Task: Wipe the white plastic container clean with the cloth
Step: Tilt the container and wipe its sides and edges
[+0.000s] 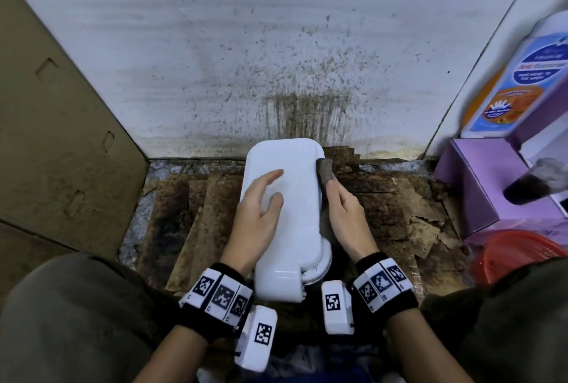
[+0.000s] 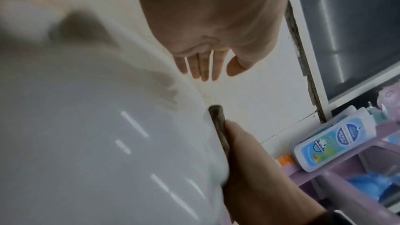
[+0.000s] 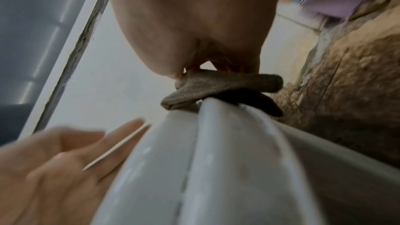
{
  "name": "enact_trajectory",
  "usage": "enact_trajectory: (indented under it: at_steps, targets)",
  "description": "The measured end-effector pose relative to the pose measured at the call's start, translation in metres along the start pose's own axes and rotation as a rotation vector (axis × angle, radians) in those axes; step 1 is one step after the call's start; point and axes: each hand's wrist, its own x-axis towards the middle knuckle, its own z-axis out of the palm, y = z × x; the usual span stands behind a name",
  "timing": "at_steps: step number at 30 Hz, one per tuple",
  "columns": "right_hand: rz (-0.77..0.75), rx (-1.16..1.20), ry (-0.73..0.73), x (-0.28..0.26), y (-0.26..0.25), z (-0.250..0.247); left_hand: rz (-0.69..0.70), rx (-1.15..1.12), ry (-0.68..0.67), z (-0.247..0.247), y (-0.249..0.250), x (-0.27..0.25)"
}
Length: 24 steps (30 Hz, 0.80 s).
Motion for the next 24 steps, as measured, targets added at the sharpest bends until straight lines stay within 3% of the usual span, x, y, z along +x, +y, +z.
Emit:
enact_trajectory:
  at_steps: [2,4,6,9,14,18,24]
  targets:
    - [0.004,-0.044,0.024,0.002,0.002,-0.011,0.003,0.141,0.11,-0.008,0.0,0.003]
    - [0.014,-0.07,0.043,0.004,0.006,-0.02,-0.082,0.302,0.148,-0.015,-0.002,0.005]
    - [0.046,-0.039,0.038,0.005,0.01,-0.026,-0.265,0.423,0.076,-0.016,-0.008,0.004]
    - [0.075,0.04,0.005,0.008,0.013,-0.026,-0.504,0.361,-0.102,-0.011,-0.023,0.002]
    - [0.041,-0.027,0.018,0.009,0.015,-0.023,-0.474,0.325,-0.099,-0.008,-0.034,0.0]
    - [0.056,0.042,0.024,0.012,0.02,-0.026,-0.463,0.253,-0.079,-0.004,-0.025,0.001]
    - [0.12,0.188,0.152,0.009,0.028,-0.028,-0.38,0.27,-0.12,-0.017,-0.018,0.011]
